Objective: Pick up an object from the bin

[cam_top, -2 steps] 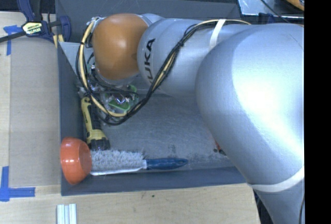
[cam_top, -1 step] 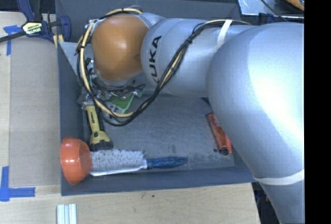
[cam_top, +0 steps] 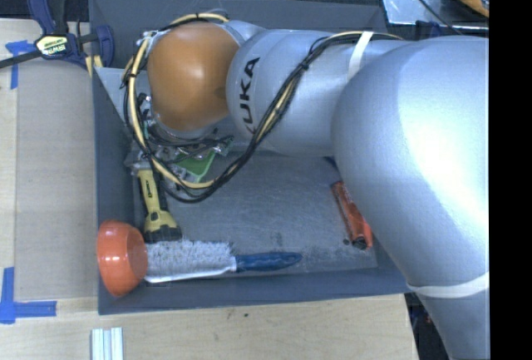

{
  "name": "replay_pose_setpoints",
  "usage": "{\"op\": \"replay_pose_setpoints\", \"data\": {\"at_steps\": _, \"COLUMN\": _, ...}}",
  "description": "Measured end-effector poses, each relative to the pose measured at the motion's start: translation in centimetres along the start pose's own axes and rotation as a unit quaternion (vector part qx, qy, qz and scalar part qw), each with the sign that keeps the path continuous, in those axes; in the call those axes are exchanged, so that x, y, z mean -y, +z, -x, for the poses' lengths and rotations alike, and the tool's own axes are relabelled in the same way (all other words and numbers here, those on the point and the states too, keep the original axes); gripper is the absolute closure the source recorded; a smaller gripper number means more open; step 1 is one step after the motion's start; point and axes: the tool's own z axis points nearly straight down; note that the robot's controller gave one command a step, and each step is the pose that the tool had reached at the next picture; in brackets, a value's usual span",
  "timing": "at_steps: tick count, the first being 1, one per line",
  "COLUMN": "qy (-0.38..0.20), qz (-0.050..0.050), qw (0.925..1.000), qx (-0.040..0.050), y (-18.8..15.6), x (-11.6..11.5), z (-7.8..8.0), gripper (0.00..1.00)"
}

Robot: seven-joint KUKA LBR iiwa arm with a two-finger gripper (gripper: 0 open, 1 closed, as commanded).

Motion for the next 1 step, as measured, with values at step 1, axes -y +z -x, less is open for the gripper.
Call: {"op": "replay_pose_setpoints", "data": {"at_steps": 1, "qy": 0.001, "qz": -0.001, "qw": 1.0000, "qx": 0.0010, "y": -1.61, "x": 0.01, "z": 0.03, "gripper": 1.00}}
